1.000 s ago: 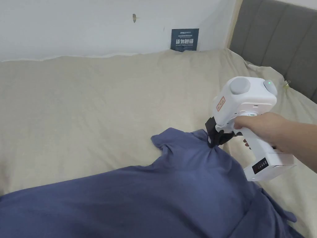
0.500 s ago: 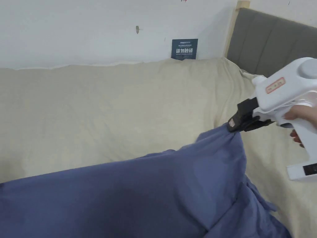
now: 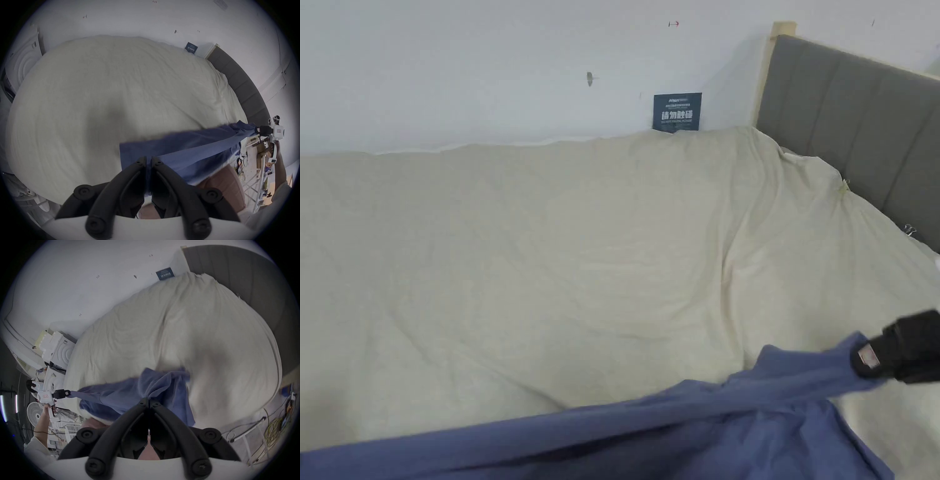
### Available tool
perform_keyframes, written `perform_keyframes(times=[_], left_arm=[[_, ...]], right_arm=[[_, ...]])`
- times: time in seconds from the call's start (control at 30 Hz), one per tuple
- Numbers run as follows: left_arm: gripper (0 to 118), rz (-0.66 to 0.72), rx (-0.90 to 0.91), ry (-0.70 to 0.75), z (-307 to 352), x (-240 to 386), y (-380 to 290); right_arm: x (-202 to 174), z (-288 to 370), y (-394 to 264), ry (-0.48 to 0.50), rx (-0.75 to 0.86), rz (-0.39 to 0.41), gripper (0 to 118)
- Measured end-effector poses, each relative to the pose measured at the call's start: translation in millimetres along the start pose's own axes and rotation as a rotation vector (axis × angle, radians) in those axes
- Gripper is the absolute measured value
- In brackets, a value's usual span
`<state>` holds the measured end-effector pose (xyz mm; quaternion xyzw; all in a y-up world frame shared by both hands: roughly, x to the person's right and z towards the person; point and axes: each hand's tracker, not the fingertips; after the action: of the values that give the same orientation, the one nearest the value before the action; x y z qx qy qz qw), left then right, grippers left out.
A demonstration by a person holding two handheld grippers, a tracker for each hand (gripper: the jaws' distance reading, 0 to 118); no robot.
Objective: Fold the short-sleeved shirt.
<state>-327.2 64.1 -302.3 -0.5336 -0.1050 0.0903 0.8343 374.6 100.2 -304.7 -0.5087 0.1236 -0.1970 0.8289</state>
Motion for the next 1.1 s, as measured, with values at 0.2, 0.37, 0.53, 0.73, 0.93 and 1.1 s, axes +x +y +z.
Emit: perform_keyframes(times=[0.2,0.37,0.53,0.73,0.93,1.1], left_arm=[[7,0.021,-0.097,-0.009,-42.1,-13.0,-44.0],[47,0.096,-0.125,0.006,-61.1,-27.7,-56.9],[106,0.055,-0.063,0.138,-39.3,-34.2,-58.8],[106,0.009,0.126,0.304,14.8,-1.9,-66.6],[105,0.012,0.559,0.178,74.1,53.7,-111.2],[30,0.011,0.769,0.237,86.3,84.1,-146.1]], right_arm=[[41.7,-59.4,-51.7,-0.085,-0.111,-0.071,1],[70.5,-90.5,-58.0,-0.107,-0.112,-0.124,33],[63.9,-68.0,-47.9,-0.313,-0.093,-0.038,104],[31.5,-6.1,-49.7,-0.360,0.182,0.001,104],[-41.7,28.8,-98.3,-0.081,0.481,0.074,101],[-113.5,28.6,-143.3,0.025,0.706,0.203,19]])
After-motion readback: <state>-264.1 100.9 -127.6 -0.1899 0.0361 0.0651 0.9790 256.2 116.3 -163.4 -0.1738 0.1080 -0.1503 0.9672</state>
